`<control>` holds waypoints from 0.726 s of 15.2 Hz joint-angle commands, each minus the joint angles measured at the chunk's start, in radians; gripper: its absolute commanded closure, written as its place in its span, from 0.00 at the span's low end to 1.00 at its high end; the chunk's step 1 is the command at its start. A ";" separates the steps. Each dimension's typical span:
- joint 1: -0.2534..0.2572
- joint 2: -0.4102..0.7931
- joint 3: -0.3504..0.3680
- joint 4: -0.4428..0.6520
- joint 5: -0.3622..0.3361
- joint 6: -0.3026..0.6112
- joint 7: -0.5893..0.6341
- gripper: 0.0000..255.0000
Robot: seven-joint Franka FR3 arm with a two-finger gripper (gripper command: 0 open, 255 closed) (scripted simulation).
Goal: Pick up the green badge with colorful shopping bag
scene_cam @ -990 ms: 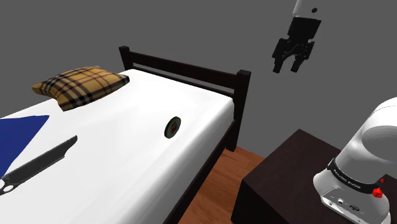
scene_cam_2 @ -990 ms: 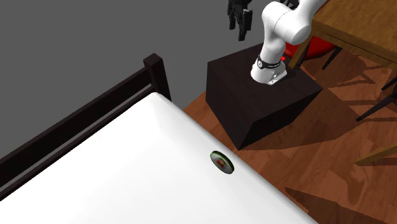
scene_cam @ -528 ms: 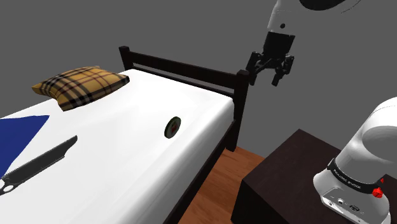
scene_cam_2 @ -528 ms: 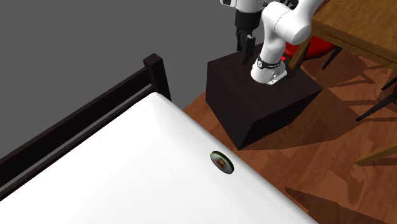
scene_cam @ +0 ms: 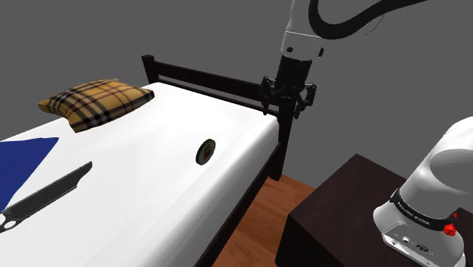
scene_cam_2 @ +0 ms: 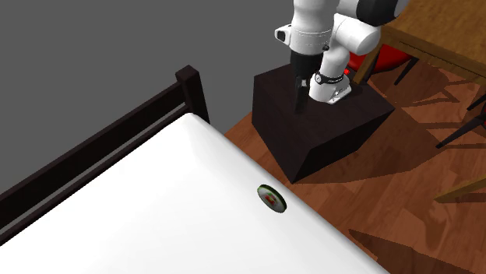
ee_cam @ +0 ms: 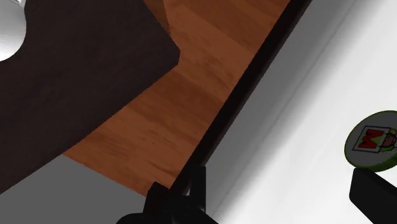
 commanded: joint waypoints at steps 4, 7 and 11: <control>-0.041 0.186 0.130 0.090 -0.017 0.128 0.228 0.00; -0.071 0.316 0.200 0.164 -0.074 0.192 0.379 0.00; -0.089 0.510 0.262 0.281 -0.211 0.261 0.606 0.00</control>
